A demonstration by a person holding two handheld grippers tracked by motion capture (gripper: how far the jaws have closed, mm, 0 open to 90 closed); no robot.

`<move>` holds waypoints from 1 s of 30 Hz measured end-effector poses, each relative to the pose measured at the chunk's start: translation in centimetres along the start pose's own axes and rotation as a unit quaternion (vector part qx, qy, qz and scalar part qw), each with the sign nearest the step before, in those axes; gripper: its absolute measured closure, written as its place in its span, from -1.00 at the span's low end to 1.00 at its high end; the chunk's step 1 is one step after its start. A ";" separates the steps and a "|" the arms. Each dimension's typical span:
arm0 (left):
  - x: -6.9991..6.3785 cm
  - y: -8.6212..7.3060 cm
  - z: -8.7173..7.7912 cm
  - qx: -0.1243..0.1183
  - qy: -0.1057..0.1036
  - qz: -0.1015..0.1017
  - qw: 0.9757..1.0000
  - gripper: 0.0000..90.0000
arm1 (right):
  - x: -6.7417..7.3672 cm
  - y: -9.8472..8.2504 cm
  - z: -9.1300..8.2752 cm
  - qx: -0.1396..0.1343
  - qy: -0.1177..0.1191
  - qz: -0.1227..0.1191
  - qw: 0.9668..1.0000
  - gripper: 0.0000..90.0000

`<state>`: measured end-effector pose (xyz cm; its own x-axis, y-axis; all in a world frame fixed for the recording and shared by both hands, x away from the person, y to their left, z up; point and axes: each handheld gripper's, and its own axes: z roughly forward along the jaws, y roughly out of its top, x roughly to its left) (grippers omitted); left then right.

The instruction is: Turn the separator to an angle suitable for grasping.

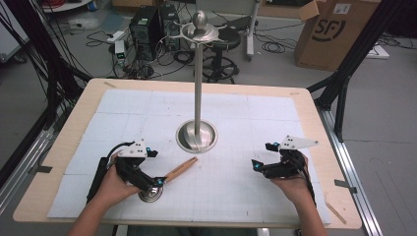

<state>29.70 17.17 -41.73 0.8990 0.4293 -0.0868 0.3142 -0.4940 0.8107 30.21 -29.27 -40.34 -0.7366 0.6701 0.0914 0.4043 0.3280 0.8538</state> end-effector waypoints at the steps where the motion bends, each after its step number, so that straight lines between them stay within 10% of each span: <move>1: 0.0 0.0 0.0 0.000 0.000 0.000 1.000 -0.81 | 0.0 0.0 0.0 0.000 -0.001 -0.001 1.000 -0.73; 30: -1.0 -0.1 2.5 0.087 -0.003 0.030 0.996 -0.11 | 0.3 -0.2 0.3 0.014 -0.002 -0.005 1.000 -0.73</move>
<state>29.49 14.91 -43.13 0.9193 0.3912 -0.0441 0.3073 -0.6431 0.7014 30.13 -28.93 -40.65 -0.7384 0.6694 0.0817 0.4123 0.3522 0.8402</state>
